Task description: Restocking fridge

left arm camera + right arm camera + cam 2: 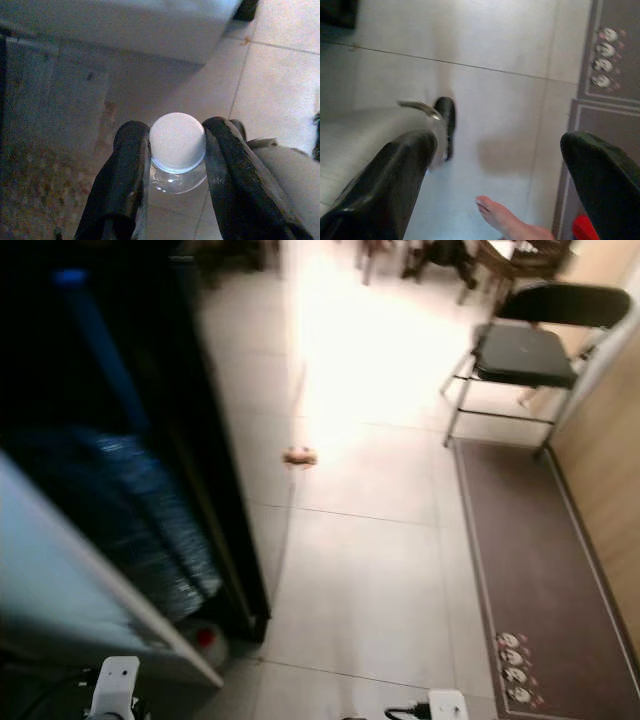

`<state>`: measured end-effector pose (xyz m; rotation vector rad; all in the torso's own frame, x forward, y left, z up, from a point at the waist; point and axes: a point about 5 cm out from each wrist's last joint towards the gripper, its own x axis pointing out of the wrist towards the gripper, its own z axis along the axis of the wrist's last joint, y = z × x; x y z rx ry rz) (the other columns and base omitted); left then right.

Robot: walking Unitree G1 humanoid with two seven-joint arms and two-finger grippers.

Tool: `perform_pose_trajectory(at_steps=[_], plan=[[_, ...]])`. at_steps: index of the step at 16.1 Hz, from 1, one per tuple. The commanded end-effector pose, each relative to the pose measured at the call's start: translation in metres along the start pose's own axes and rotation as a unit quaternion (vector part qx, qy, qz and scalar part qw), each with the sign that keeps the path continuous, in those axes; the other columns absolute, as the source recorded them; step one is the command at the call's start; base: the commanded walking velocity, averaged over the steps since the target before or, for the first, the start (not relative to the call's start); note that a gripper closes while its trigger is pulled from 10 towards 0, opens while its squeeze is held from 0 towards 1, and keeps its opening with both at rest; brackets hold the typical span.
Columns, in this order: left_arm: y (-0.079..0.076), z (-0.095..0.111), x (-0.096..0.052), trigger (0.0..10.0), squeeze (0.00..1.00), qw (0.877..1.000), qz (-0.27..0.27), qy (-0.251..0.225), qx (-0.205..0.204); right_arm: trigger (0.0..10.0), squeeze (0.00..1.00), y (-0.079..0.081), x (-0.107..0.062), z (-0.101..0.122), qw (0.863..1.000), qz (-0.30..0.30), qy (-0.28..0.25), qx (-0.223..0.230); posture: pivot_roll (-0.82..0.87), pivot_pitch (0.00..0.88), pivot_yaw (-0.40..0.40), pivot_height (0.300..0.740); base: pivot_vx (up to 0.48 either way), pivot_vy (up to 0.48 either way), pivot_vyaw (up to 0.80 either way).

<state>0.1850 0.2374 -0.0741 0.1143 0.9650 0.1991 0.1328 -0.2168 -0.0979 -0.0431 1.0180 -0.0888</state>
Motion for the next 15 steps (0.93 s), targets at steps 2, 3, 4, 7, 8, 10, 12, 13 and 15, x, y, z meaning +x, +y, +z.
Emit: perform_pose_trajectory(at_steps=[2,3,4,7,8,10,12,13,15], plan=[[0.006,-0.009,-0.001,10.0,0.0,1.0,0.006,0.02,-0.004,10.0,0.0,0.006,0.0,-0.005,1.0,0.003,0.01,0.005,-0.18,0.101,0.017,0.74,0.0,0.322,0.0],[0.006,-0.008,-0.001,10.0,0.0,1.0,0.007,0.02,-0.004,10.0,0.0,0.007,0.0,-0.004,1.0,0.003,0.01,0.006,-0.18,0.11,0.017,0.74,0.0,0.319,0.0],[0.007,-0.008,-0.001,10.0,0.0,1.0,0.008,0.019,-0.005,10.0,0.0,0.009,0.0,-0.005,1.0,0.004,0.011,0.006,-0.18,0.119,0.019,0.74,0.0,0.3,0.0],[0.009,-0.01,-0.001,10.0,0.0,1.0,0.01,0.022,-0.006,10.0,0.0,0.011,0.0,-0.007,1.0,0.004,0.014,0.005,-0.18,0.134,0.021,0.74,0.0,0.291,0.0],[0.009,-0.008,-0.001,10.0,0.0,1.0,0.01,0.021,-0.006,10.0,0.0,0.011,-0.001,-0.008,1.0,0.004,0.015,0.005,-0.19,0.138,0.02,0.74,0.0,0.292,0.0],[0.008,-0.008,-0.001,10.0,0.0,1.0,0.01,0.021,-0.006,10.0,0.0,0.01,-0.001,-0.01,1.0,0.002,0.016,0.007,-0.19,0.142,0.021,0.74,0.0,0.289,0.0],[0.008,-0.007,-0.001,10.0,0.0,1.0,0.009,0.02,-0.003,10.0,0.0,0.005,-0.002,-0.011,1.0,-0.002,0.012,0.01,-0.19,0.15,0.02,0.74,0.0,0.283,0.0],[0.009,-0.007,-0.001,10.0,0.0,1.0,0.008,0.02,-0.003,10.0,0.0,0.001,-0.002,-0.007,1.0,-0.009,0.005,0.012,-0.19,0.153,0.02,0.74,0.0,0.0,0.0],[0.009,-0.006,-0.001,10.0,0.0,1.0,0.007,0.019,0.005,10.0,0.0,-0.006,0.0,0.004,0.999,-0.03,-0.019,0.013,-0.19,0.16,0.02,0.74,0.0,0.0,0.0]])
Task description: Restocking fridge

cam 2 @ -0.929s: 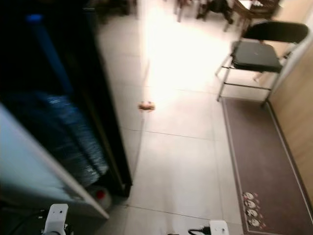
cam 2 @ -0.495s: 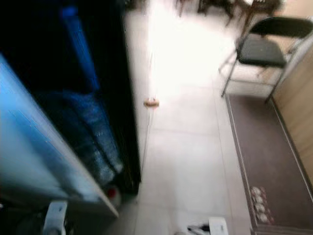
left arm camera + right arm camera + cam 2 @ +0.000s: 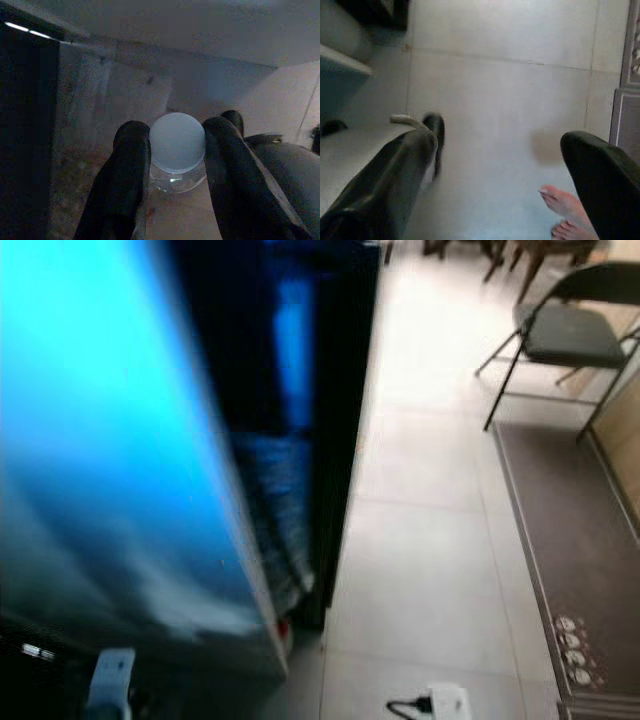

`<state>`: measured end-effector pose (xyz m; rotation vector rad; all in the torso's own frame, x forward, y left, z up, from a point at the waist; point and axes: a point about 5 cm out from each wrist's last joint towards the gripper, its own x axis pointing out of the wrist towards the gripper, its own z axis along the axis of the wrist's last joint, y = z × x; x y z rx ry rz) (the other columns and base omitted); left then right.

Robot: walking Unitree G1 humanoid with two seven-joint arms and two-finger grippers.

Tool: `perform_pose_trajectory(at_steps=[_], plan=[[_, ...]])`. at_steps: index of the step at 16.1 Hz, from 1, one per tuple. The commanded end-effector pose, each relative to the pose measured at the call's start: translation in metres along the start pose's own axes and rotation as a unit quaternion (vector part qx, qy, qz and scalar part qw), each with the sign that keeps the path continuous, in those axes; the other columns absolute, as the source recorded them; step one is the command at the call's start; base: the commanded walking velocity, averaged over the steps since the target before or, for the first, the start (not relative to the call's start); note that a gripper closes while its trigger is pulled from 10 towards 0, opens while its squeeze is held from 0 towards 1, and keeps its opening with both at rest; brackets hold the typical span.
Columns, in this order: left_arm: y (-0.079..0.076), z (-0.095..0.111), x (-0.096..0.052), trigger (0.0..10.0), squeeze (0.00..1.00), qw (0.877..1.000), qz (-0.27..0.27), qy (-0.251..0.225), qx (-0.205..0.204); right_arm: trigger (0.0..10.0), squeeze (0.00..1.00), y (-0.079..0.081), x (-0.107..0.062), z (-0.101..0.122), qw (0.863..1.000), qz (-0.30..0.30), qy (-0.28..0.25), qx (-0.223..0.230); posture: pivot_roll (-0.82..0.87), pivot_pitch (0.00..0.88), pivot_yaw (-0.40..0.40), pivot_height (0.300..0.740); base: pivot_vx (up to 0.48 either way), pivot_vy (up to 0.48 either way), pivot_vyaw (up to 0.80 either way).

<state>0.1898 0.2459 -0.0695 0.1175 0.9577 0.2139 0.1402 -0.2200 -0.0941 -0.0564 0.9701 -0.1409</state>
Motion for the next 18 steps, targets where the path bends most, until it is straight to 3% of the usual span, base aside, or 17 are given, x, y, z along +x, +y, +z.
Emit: perform_pose_trajectory(at_steps=[1,3,6,8,9,12,16,18], plan=[[0.0,-0.013,-0.002,10.0,0.0,1.0,0.001,0.022,0.005,10.0,0.0,0.004,0.003,0.014,0.999,-0.011,-0.032,0.004,-0.2,0.164,0.019,0.74,0.0,0.0,0.0],[-0.002,-0.012,-0.001,10.0,0.0,1.0,0.0,0.022,0.006,10.0,0.0,0.011,0.005,0.038,0.996,-0.021,-0.085,-0.002,-0.2,0.167,0.019,0.74,0.0,0.0,0.0],[-0.001,-0.012,-0.001,10.0,0.0,1.0,0.001,0.022,0.007,10.0,0.0,0.003,0.002,0.059,0.985,-0.051,-0.165,-0.001,-0.2,0.17,0.018,0.74,0.0,0.0,0.0],[0.0,-0.011,-0.001,10.0,0.0,1.0,0.003,0.02,0.008,10.0,0.0,-0.014,-0.007,0.078,0.963,-0.103,-0.248,0.027,-0.2,0.167,0.019,0.74,0.0,0.0,0.0],[0.001,-0.012,-0.001,10.0,0.0,1.0,0.006,0.019,0.009,10.0,0.0,-0.02,-0.016,0.096,0.94,-0.127,-0.315,0.036,-0.21,0.165,0.019,0.74,0.0,0.0,0.0],[0.001,-0.013,-0.002,10.0,0.0,1.0,0.008,0.019,0.01,10.0,0.0,-0.023,-0.032,0.11,0.911,-0.158,-0.377,0.055,-0.21,0.153,0.021,0.74,0.0,0.0,0.0],[0.001,-0.013,-0.002,10.0,0.0,1.0,0.01,0.017,0.013,10.0,0.0,0.002,-0.059,0.155,0.866,-0.137,-0.479,0.03,-0.22,0.131,0.022,0.74,0.0,0.0,0.0],[0.001,-0.014,-0.002,10.0,0.0,1.0,0.011,0.016,0.013,10.0,0.0,0.011,-0.069,0.177,0.854,-0.114,-0.508,0.01,-0.22,0.122,0.021,0.74,0.0,0.0,0.0]])
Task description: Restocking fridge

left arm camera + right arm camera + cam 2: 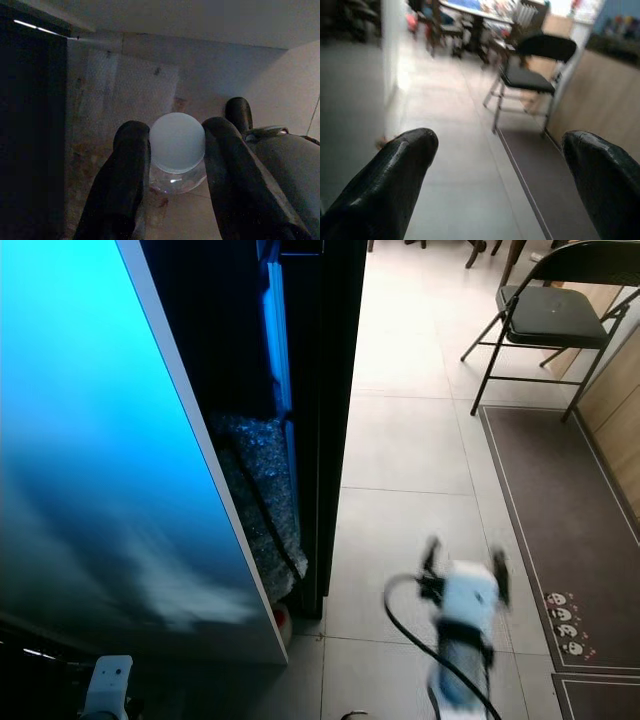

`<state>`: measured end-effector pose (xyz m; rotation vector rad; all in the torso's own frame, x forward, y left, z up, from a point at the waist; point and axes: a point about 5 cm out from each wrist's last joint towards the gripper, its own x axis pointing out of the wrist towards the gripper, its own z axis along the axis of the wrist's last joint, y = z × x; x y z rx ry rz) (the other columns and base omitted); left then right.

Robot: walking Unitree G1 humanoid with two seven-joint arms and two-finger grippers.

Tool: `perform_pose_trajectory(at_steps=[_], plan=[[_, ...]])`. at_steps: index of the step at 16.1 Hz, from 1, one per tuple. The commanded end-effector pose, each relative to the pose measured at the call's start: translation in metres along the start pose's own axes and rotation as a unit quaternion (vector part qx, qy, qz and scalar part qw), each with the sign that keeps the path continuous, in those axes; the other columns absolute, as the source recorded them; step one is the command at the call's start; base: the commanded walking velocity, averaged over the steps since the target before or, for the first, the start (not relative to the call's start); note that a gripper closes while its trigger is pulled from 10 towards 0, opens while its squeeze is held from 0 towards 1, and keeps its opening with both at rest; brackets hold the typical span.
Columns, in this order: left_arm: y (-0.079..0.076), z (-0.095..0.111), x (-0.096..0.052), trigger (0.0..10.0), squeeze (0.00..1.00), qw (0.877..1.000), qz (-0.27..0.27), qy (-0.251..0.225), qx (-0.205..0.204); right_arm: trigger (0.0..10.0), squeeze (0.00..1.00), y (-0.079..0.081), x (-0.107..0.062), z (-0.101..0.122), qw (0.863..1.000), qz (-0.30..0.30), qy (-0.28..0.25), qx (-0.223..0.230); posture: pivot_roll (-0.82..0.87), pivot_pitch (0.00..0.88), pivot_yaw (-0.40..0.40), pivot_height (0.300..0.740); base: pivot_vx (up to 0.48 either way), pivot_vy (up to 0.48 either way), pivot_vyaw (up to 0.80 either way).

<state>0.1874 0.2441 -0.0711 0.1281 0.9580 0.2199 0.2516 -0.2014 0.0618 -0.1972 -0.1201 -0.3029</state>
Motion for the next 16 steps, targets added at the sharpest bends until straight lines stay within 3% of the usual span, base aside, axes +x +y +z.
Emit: perform_pose_trajectory(at_steps=[1,6,7,8,9,12,16], plan=[[0.002,-0.011,-0.002,10.0,0.0,1.0,0.006,0.016,0.01,10.0,0.0,0.003,0.012,0.016,0.999,0.021,-0.025,0.0,-0.22,0.118,0.019,0.74,0.0,0.0,0.0],[-0.001,-0.01,-0.001,10.0,0.0,1.0,0.006,0.013,0.004,10.0,0.02,0.004,0.042,0.043,0.997,0.056,-0.049,0.014,-0.22,0.114,0.011,0.74,0.0,0.0,0.0],[-0.001,-0.01,-0.001,10.0,0.0,1.0,0.006,0.013,0.003,10.0,0.42,0.003,0.046,0.043,0.997,0.061,-0.046,0.025,-0.22,0.12,0.01,0.74,0.0,0.0,0.0],[-0.001,-0.01,-0.001,10.0,0.0,1.0,0.006,0.013,0.003,10.0,0.42,0.003,0.048,0.044,0.997,0.063,-0.044,0.029,-0.22,0.12,0.01,0.74,0.0,0.0,0.0],[-0.001,-0.009,-0.001,10.0,0.0,1.0,0.007,0.012,0.001,10.0,1.0,0.002,0.053,0.045,0.996,0.069,-0.042,0.031,-0.22,0.127,0.009,0.74,0.0,0.0,0.0],[0.001,-0.008,-0.001,10.0,0.0,1.0,0.013,0.01,-0.004,10.0,1.0,0.005,0.068,0.052,0.993,0.096,-0.035,0.052,-0.21,0.148,0.005,0.74,0.0,0.0,0.0],[0.003,-0.007,-0.001,10.0,0.0,1.0,0.018,0.009,-0.007,10.0,1.0,0.029,0.061,0.043,0.981,0.187,-0.005,0.057,-0.21,0.159,0.002,0.74,0.0,0.0,0.0]])
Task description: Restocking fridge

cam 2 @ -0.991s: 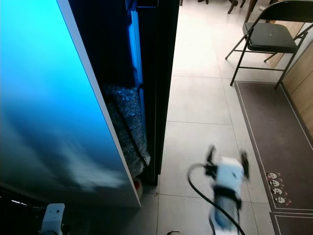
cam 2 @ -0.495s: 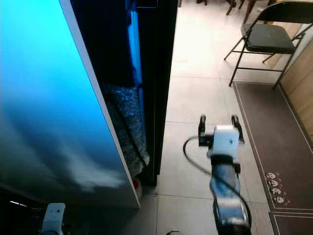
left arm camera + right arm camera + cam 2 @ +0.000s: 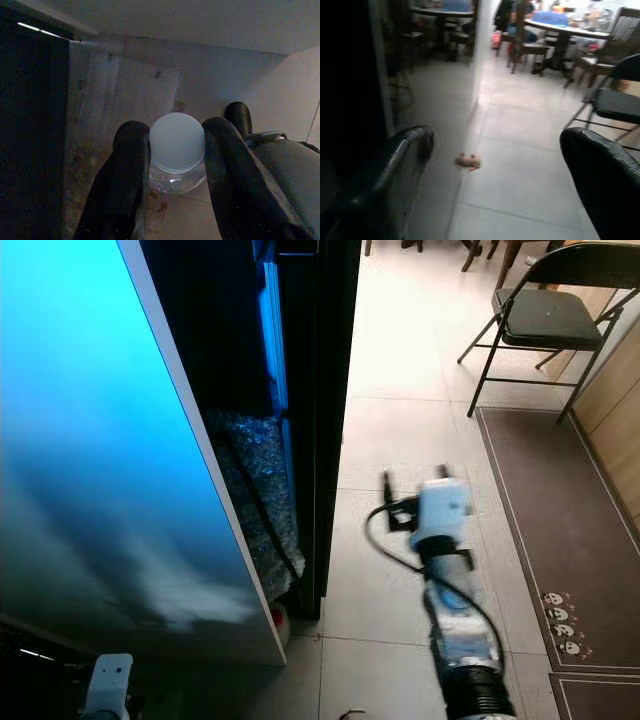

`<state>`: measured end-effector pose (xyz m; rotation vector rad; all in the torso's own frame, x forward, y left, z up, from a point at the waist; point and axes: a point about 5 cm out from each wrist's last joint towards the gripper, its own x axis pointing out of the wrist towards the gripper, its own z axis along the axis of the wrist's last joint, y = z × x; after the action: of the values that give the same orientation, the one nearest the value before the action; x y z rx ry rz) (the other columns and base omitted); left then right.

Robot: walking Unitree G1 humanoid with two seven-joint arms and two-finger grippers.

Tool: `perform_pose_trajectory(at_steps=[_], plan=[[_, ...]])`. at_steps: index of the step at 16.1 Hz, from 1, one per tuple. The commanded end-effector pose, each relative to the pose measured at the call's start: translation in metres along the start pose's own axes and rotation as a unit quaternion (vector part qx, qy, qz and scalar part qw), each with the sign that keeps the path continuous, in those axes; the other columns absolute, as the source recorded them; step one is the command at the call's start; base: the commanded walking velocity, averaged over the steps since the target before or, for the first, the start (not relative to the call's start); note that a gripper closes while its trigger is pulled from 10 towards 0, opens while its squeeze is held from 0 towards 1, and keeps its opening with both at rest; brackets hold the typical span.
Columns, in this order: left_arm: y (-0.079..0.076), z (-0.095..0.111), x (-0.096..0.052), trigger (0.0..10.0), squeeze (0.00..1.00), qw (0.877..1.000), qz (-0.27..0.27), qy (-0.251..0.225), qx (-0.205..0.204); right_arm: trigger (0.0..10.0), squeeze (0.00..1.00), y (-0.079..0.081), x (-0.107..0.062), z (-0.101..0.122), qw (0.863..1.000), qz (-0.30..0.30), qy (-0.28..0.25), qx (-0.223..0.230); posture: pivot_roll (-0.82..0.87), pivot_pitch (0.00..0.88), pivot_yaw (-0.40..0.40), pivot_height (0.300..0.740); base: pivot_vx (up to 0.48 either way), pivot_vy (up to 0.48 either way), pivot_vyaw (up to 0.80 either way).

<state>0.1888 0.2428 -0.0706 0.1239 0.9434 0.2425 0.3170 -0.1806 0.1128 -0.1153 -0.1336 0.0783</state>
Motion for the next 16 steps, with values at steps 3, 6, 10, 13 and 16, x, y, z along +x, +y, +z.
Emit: perform_pose_trajectory(at_steps=[3,6,10,13,16], plan=[[0.0046,-0.0078,-0.001,10.0,0.0,1.0,0.01,0.014,0.002,10.0,0.95,0.0002,-0.0053,-0.0067,1.0,0.007,0.014,-0.001,-0.21,0.163,0.003,0.74,0.0,0.0,0.0],[0.0042,-0.0074,-0.0009,10.0,0.0,1.0,0.009,0.014,0.002,10.0,0.0,-0.0006,-0.0044,-0.0072,1.0,0.013,0.017,-0.003,-0.21,0.162,0.004,0.74,0.0,0.0,0.0],[0.0042,-0.0074,-0.0009,10.0,0.0,1.0,0.009,0.014,0.002,10.0,0.0,-0.0006,-0.0045,-0.0071,1.0,0.015,0.017,-0.003,-0.21,0.162,0.004,0.74,0.0,0.0,0.0],[0.0042,-0.0074,-0.0009,10.0,0.0,1.0,0.009,0.014,0.002,10.0,0.0,-0.0007,-0.0045,-0.0071,1.0,0.016,0.017,-0.003,-0.21,0.162,0.004,0.74,0.0,0.0,0.0],[0.004,-0.0072,-0.0009,10.0,0.0,1.0,0.009,0.013,0.004,10.0,0.0,0.0076,0.0025,-0.0006,0.999,0.037,0.005,-0.003,-0.2,0.164,0.003,0.74,0.0,0.0,0.0]])
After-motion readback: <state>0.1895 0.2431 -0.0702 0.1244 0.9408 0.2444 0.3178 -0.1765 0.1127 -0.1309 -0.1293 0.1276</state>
